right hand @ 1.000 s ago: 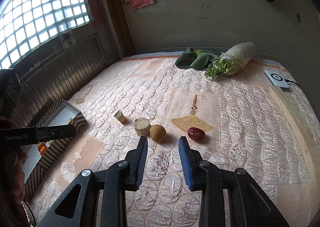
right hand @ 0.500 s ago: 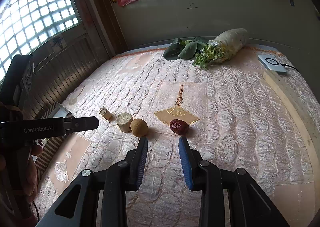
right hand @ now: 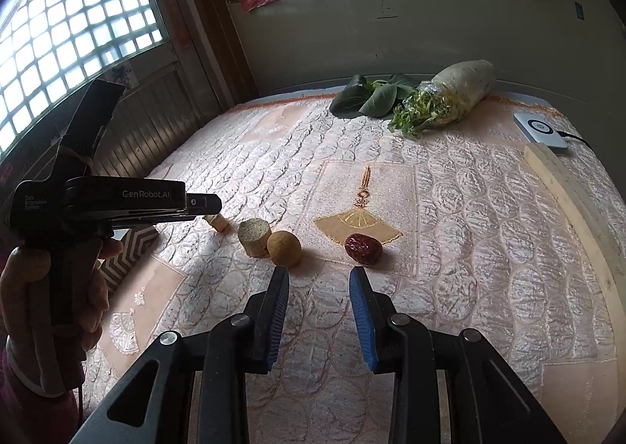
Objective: Organize fruits
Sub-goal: 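Grasp a beige cylinder block with the left tool while the right tool grasps a brown round fruit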
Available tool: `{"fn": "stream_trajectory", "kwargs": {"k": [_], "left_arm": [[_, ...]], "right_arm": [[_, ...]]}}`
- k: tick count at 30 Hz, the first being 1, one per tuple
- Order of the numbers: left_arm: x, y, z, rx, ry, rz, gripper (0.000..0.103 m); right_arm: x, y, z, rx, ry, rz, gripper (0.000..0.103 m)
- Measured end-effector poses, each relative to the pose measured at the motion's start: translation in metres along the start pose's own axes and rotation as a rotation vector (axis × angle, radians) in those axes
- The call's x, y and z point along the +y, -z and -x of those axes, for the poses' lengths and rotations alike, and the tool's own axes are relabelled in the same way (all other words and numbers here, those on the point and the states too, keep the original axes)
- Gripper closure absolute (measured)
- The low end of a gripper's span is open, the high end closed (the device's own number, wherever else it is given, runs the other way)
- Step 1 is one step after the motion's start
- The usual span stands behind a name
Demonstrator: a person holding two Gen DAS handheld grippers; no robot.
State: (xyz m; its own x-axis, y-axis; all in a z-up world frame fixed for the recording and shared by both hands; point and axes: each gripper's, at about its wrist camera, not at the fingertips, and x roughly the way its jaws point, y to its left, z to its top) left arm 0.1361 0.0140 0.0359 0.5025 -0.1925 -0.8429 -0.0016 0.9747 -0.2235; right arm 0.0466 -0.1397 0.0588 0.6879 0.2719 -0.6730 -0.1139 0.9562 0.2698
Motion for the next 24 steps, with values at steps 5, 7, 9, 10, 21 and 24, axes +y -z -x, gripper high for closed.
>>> {"fn": "stream_trajectory", "kwargs": {"k": [5,7,9,10,21,24], "left_arm": [[-0.002,-0.001,-0.008,0.012,-0.005,-0.007,0.067],[-0.001,-0.001,-0.013,0.026,-0.013,-0.006,0.067],[0.002,-0.001,-0.016,0.032,-0.009,-0.001,0.067],[0.002,-0.001,-0.016,0.03,-0.01,-0.001,0.067],[0.007,-0.002,-0.009,0.027,0.024,0.007,0.075],[0.006,-0.001,-0.006,0.023,0.028,0.001,0.075]], "right_arm": [[0.003,0.003,-0.005,0.014,0.009,0.02,0.073],[0.006,0.004,-0.007,0.016,0.017,0.034,0.073],[0.009,0.004,-0.007,0.015,0.02,0.051,0.073],[0.01,0.005,-0.006,0.01,0.02,0.058,0.073],[0.026,-0.004,-0.028,0.061,-0.003,0.057,0.073],[0.028,-0.011,-0.041,0.091,0.005,0.065,0.073]]}}
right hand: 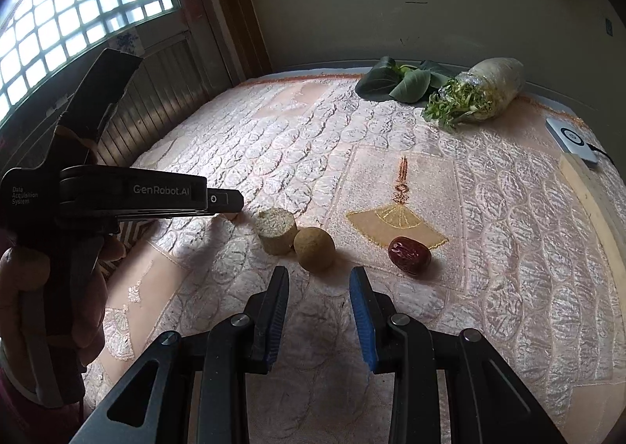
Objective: Organize fruits
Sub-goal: 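Grasp a beige cylinder block with the left tool while the right tool grasps a brown round fruit, then carry the beige block and brown fruit over the white tray with both tools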
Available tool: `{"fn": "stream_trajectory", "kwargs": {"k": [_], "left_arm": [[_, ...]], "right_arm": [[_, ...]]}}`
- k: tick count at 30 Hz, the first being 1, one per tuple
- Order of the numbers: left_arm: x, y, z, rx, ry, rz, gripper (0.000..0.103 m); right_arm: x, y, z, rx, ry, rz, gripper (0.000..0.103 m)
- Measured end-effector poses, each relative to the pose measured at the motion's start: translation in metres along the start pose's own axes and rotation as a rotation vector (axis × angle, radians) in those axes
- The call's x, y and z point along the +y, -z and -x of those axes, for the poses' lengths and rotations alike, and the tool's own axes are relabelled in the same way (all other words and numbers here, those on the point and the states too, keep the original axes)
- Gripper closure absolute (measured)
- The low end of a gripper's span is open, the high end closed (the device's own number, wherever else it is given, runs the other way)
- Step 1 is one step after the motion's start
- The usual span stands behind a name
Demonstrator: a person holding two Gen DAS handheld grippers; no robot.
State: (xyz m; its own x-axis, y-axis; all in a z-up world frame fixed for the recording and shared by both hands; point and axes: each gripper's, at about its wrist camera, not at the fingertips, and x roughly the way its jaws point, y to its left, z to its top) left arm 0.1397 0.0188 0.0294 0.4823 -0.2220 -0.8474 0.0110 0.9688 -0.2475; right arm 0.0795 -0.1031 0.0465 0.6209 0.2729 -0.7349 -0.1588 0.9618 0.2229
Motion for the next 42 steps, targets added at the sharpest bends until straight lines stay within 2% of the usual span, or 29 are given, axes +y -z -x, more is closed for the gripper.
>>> {"fn": "stream_trajectory", "kwargs": {"k": [3,6,11,12,15,26,32,39,42], "left_arm": [[0.001,0.0,-0.001,0.006,0.004,0.002,0.075],[-0.001,0.001,-0.005,0.016,0.004,0.003,0.075],[0.0,0.0,-0.007,0.023,0.013,0.013,0.075],[0.001,-0.001,-0.007,0.024,0.016,0.017,0.075],[0.004,-0.001,-0.005,0.019,0.022,0.026,0.079],[-0.003,0.003,0.007,-0.008,0.01,0.004,0.079],[-0.002,0.015,0.027,-0.028,-0.013,-0.003,0.079],[0.004,0.041,0.069,-0.11,-0.057,-0.028,0.079],[0.012,0.055,0.086,-0.148,-0.1,-0.037,0.079]], "right_arm": [[0.004,-0.007,-0.01,0.022,-0.003,0.028,0.072],[0.009,-0.011,-0.021,0.046,0.035,0.07,0.072],[0.004,-0.013,-0.031,0.048,0.03,0.063,0.073],[0.003,-0.011,-0.03,0.039,0.032,0.059,0.076],[0.004,-0.008,-0.024,0.028,0.035,0.058,0.076],[0.008,0.004,0.008,-0.027,0.012,0.021,0.076],[0.021,0.011,0.021,-0.041,0.008,0.035,0.076],[0.042,0.019,0.03,-0.047,-0.022,0.05,0.076],[0.054,0.02,0.033,-0.049,-0.044,0.055,0.076]]}}
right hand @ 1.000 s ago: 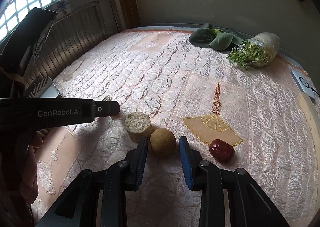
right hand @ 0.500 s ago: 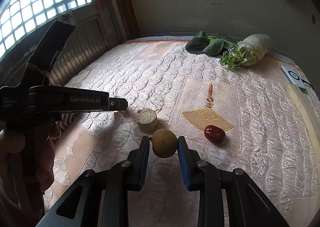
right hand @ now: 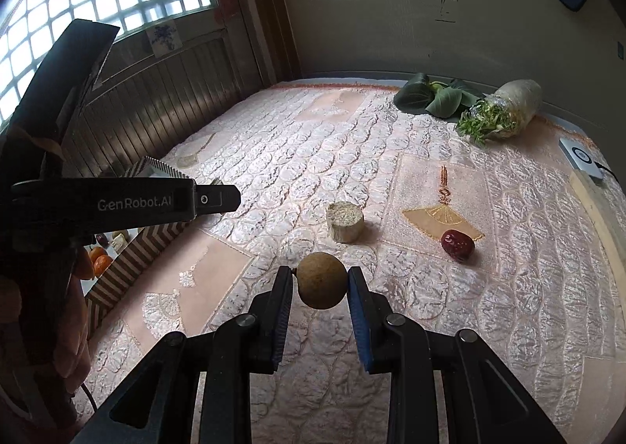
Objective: Organize fruits
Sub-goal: 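Carry the beige block and brown fruit over the white tray with both tools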
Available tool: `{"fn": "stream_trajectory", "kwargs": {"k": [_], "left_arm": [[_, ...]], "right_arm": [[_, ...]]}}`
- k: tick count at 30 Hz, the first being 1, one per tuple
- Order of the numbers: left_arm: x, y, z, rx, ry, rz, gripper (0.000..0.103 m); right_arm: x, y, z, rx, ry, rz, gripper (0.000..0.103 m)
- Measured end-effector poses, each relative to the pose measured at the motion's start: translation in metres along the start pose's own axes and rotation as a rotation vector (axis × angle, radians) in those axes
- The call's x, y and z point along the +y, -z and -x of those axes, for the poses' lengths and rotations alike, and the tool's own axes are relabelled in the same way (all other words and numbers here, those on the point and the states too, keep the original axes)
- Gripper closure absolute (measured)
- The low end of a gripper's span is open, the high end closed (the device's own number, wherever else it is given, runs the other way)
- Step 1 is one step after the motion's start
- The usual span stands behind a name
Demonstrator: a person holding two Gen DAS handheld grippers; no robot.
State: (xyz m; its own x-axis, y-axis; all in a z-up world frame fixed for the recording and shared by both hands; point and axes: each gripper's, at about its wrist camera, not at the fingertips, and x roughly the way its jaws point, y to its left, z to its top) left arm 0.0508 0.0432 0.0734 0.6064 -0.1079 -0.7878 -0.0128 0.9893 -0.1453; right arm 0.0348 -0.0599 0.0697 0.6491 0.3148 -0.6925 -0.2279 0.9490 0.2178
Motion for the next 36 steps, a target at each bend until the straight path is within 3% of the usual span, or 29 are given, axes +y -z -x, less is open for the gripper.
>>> {"fn": "stream_trajectory", "kwargs": {"k": [15,36], "left_arm": [[0.07,0.041,0.06,-0.099,-0.119,0.031,0.079],[0.164,0.087,0.085,-0.07,-0.214,0.153,0.079]], "right_arm": [[0.078,0.001,-0.003,-0.005,-0.113,0.085,0.076],[0.16,0.001,-0.023,0.033,-0.237,0.189,0.076]]}}
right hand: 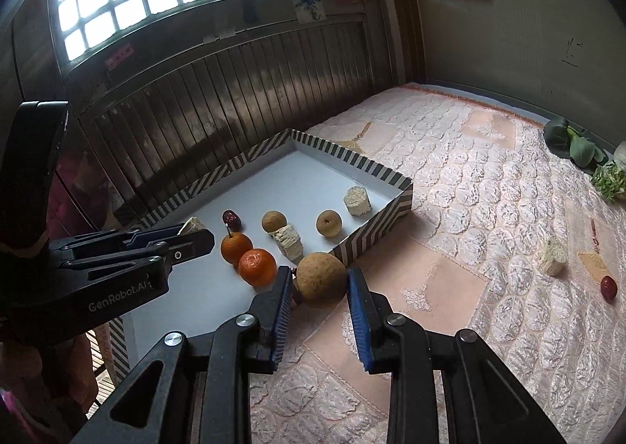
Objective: Organize fruits
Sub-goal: 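Carry the beige block and brown fruit over the white tray with both tools, then open both tools to release the beige block and brown fruit into the tray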
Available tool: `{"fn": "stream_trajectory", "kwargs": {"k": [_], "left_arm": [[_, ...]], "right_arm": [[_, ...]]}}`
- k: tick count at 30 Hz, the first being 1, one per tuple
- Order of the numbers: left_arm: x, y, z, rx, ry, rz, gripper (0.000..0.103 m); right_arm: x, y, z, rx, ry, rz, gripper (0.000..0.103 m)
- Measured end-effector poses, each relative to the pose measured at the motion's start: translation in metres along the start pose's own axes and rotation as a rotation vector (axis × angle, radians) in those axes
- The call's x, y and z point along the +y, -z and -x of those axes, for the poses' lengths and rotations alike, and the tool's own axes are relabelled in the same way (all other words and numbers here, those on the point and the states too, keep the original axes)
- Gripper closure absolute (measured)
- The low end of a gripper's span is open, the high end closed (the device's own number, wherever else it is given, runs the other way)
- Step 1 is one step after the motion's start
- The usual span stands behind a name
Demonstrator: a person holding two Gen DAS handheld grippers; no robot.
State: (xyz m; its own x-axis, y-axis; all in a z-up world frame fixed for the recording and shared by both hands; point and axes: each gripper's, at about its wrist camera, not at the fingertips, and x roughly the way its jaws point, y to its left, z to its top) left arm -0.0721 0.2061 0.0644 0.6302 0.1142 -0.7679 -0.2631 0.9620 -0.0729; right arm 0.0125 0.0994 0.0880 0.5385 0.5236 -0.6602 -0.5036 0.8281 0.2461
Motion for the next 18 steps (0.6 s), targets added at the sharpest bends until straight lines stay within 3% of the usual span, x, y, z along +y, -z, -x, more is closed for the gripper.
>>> {"fn": "stream_trajectory", "kwargs": {"k": [18], "left_arm": [[0.038,0.023,-0.01,0.044,-0.058,0.049,0.079]], "right_arm": [[0.057,0.001,-0.05,0.091,-0.092,0.107,0.076]]}}
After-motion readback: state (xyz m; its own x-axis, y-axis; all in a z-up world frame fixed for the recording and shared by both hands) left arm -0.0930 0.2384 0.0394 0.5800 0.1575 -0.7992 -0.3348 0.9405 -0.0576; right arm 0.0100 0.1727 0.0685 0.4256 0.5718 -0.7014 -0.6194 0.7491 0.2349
